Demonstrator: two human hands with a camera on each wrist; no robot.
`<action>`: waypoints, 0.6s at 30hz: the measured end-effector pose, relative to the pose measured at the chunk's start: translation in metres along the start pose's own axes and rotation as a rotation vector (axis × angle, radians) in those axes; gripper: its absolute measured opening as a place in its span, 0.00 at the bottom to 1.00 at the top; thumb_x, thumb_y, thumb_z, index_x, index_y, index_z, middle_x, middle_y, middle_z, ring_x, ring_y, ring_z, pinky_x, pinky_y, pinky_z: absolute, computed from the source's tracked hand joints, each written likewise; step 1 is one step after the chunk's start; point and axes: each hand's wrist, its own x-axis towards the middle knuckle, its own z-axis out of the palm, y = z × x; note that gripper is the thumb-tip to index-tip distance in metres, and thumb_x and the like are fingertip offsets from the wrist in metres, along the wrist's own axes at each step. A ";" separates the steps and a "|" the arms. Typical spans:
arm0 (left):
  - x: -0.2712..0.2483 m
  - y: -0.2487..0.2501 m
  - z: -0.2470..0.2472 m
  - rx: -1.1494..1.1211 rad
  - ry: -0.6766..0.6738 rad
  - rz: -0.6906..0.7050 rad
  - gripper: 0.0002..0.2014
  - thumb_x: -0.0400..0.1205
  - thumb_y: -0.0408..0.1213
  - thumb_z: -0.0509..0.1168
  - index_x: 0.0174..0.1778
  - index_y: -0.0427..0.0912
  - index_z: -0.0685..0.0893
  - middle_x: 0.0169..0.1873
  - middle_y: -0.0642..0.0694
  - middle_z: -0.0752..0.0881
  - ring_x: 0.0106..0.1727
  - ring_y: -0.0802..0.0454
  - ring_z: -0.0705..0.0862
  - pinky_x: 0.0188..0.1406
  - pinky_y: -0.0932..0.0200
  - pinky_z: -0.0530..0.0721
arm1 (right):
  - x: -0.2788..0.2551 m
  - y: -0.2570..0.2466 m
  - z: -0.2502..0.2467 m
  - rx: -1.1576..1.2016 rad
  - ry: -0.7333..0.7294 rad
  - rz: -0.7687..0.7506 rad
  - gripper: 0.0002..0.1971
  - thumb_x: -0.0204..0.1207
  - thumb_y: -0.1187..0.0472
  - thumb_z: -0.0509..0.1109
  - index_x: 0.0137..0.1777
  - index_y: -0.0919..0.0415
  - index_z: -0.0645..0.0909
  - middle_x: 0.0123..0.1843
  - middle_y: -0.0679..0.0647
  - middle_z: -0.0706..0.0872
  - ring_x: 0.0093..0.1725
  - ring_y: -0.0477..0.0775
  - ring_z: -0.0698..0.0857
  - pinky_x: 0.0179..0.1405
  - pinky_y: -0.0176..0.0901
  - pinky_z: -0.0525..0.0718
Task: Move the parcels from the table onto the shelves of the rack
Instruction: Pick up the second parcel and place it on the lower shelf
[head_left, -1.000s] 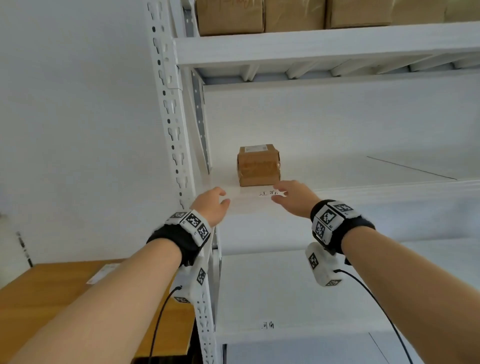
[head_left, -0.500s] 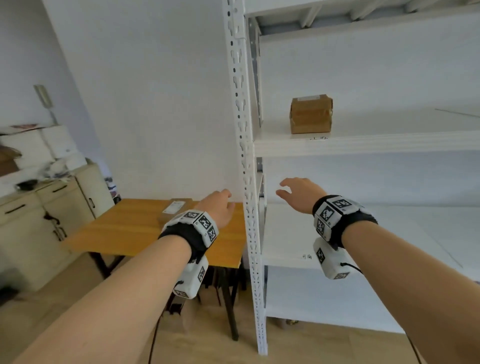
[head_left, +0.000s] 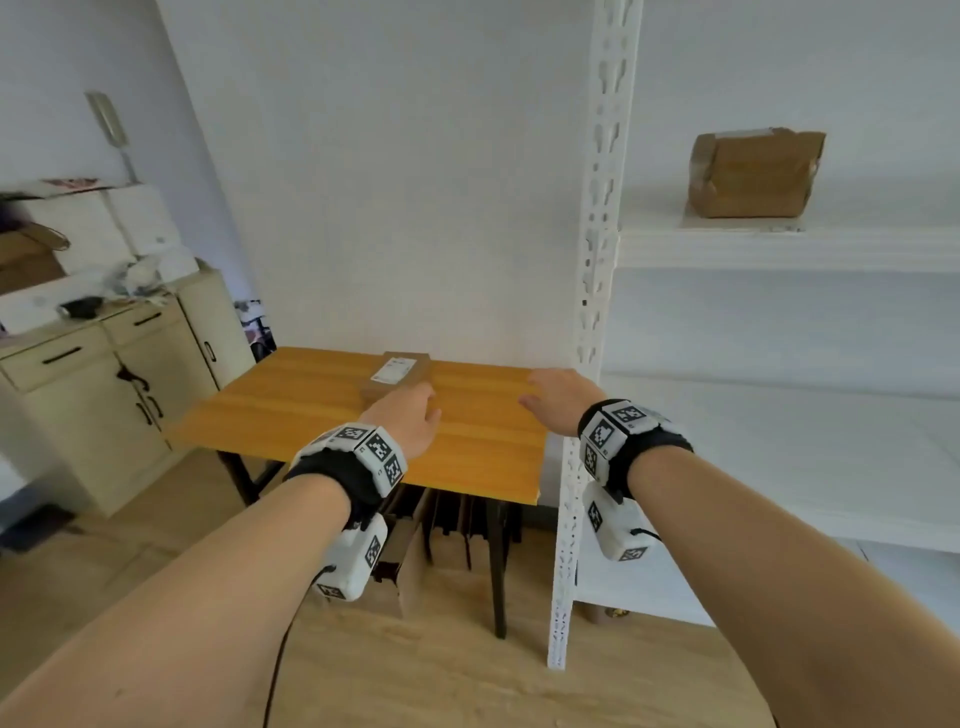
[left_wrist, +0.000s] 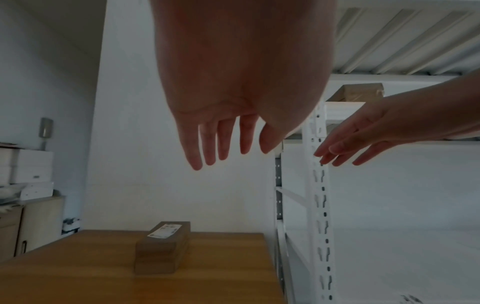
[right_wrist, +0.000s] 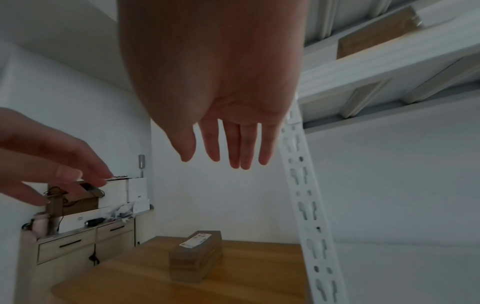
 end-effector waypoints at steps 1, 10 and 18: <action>0.006 -0.014 0.001 -0.002 -0.010 0.001 0.22 0.86 0.43 0.55 0.76 0.42 0.71 0.72 0.44 0.80 0.67 0.47 0.82 0.65 0.50 0.82 | 0.012 -0.010 0.008 0.000 -0.002 0.005 0.21 0.82 0.51 0.57 0.69 0.62 0.75 0.68 0.60 0.82 0.66 0.62 0.81 0.64 0.55 0.81; 0.070 -0.130 0.005 -0.012 -0.138 -0.042 0.20 0.87 0.42 0.53 0.74 0.41 0.71 0.63 0.41 0.86 0.50 0.47 0.86 0.54 0.49 0.86 | 0.096 -0.093 0.066 0.015 -0.072 0.066 0.23 0.83 0.50 0.56 0.73 0.61 0.73 0.71 0.60 0.81 0.67 0.61 0.82 0.61 0.53 0.81; 0.130 -0.200 0.022 -0.071 -0.192 -0.102 0.21 0.87 0.42 0.54 0.76 0.41 0.71 0.60 0.41 0.86 0.43 0.49 0.88 0.44 0.51 0.88 | 0.178 -0.126 0.110 0.011 -0.142 0.067 0.21 0.83 0.51 0.56 0.69 0.63 0.76 0.67 0.60 0.83 0.63 0.61 0.84 0.59 0.55 0.84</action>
